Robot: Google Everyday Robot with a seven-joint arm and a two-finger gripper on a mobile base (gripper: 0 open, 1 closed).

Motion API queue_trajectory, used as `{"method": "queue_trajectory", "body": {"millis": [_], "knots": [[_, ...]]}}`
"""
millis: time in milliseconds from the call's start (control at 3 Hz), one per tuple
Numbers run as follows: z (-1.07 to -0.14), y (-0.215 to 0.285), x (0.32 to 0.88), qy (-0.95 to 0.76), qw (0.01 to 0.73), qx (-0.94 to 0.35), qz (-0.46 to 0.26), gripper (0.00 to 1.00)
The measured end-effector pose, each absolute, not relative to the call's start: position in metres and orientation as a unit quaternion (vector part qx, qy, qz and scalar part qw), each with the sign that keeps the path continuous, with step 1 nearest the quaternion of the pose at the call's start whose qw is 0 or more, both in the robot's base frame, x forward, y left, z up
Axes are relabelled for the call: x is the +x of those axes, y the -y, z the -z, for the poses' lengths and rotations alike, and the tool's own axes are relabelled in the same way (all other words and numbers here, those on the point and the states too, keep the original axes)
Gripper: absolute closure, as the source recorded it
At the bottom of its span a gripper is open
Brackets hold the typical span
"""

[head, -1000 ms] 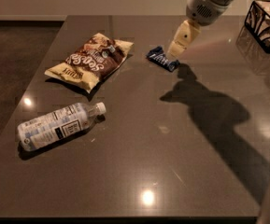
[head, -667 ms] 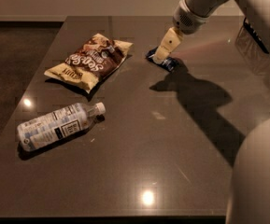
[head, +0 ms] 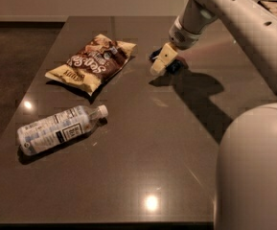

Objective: Move rxbar blueberry near blue plastic bottle

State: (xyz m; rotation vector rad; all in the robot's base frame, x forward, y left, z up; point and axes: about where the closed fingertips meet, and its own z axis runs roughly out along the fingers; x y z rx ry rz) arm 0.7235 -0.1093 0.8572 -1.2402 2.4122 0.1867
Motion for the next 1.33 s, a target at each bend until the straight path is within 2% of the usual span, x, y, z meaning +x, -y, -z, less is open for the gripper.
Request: {"method": "queue_trajectory", "body": {"millis": [333, 667, 1000, 1333], "knots": [[-0.842, 0.111, 0.734, -0.876, 0.201, -0.432, -0.072, 0.00], [-0.836, 0.111, 0.741, -0.882, 0.193, -0.424, -0.073, 0.16], [-0.840, 0.115, 0.739, -0.880, 0.194, -0.426, -0.079, 0.46], [-0.850, 0.117, 0.732, -0.873, 0.200, -0.437, -0.082, 0.71]]}}
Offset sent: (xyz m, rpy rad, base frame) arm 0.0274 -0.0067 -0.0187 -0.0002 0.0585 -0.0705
